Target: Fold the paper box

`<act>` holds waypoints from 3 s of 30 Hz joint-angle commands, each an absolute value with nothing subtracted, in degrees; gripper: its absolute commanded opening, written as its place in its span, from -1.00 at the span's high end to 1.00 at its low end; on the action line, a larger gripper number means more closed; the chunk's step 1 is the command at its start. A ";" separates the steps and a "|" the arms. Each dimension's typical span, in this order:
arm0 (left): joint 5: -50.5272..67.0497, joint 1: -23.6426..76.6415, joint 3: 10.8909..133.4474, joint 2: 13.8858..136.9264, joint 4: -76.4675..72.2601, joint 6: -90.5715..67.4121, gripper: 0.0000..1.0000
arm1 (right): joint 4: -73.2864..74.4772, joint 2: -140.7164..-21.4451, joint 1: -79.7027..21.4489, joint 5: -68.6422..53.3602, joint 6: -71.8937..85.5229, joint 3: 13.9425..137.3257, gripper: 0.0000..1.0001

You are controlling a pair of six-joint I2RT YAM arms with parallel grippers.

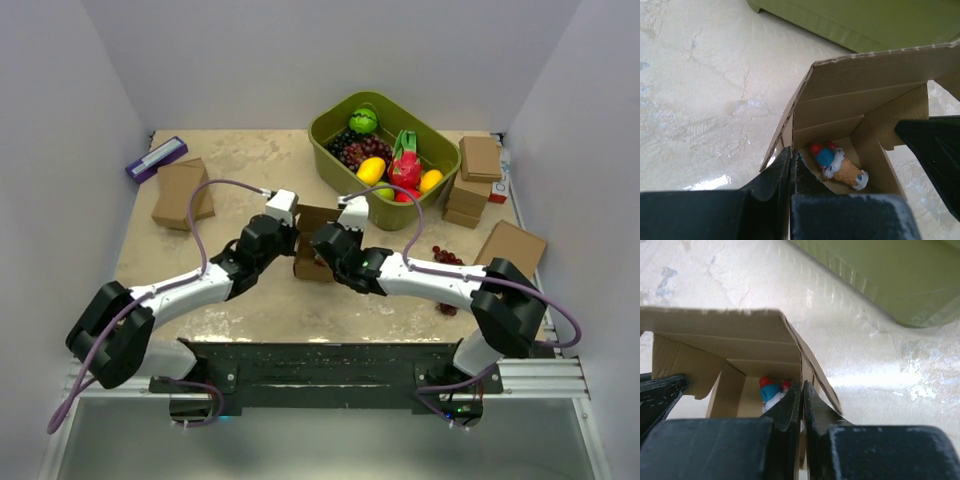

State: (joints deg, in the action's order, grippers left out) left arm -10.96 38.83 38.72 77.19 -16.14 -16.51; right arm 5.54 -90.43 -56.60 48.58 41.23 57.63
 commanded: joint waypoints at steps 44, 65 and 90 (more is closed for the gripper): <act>-23.20 48.34 24.26 74.00 -18.20 -25.93 1.00 | 15.64 -76.39 -67.15 37.02 45.88 44.49 -0.43; -18.55 48.60 23.03 59.35 -13.19 -23.12 -0.10 | 24.18 -59.85 -65.92 35.15 43.60 60.55 -0.58; -11.07 48.43 39.02 39.01 12.40 -28.31 -0.33 | 8.70 -85.34 -58.18 21.18 40.86 59.25 -0.08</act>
